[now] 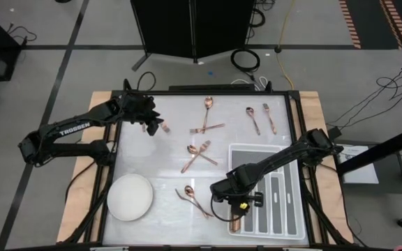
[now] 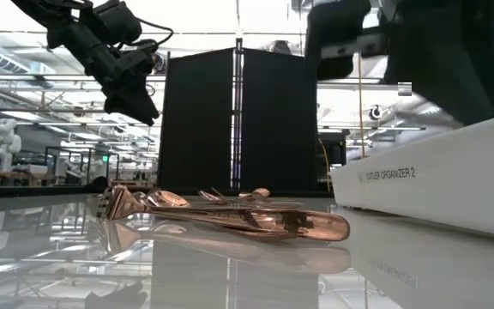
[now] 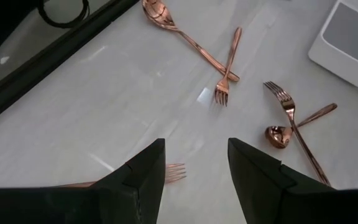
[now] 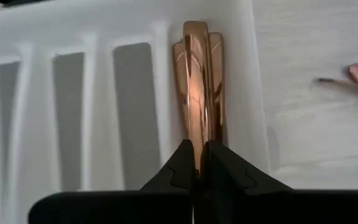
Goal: Sort silverware
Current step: Put the brown knife in the white silverware organizer, then put the brown fork in the white silverware organizer
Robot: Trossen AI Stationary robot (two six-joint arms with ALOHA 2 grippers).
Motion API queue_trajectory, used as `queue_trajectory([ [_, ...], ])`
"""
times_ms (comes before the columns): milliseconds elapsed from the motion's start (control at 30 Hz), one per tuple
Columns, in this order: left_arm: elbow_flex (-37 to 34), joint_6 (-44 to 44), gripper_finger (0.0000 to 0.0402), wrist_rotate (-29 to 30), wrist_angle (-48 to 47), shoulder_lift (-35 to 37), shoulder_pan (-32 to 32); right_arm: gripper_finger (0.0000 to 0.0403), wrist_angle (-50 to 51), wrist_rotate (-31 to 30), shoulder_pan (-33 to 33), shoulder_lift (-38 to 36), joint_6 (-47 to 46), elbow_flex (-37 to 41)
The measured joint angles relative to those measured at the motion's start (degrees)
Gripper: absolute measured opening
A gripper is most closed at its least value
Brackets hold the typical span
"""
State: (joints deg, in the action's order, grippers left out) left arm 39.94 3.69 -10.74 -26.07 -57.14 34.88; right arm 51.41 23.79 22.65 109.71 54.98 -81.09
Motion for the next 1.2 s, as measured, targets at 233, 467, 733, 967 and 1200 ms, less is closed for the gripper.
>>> queue_trajectory([
  [233, 0.0, 0.0, 0.0173, 0.0, 0.1, 0.0, -0.5, 0.0022, -6.8, 0.1, -0.3, 0.0, 0.1, 4.1],
  [467, 0.0, 0.0, 0.0173, 0.0, 0.1, 0.0, -1.4, 0.0032, -8.0, 0.1, -0.3, 0.0, -2.3, 4.7],
  [733, 0.0, 0.3, 0.0173, 0.0, 0.1, 0.0, -2.7, 0.0078, -8.0, 0.1, -0.3, 0.0, -1.7, 4.7],
  [967, 0.0, 0.3, 0.0173, 0.0, 0.1, 0.0, -3.7, 0.0107, -8.7, -0.2, -0.3, 0.0, -2.9, 4.7],
  [1200, 0.0, 1.4, 0.0173, 0.0, 4.0, 0.0, -6.8, 0.0105, -7.1, -5.9, -0.6, -2.1, -10.3, 3.8],
])
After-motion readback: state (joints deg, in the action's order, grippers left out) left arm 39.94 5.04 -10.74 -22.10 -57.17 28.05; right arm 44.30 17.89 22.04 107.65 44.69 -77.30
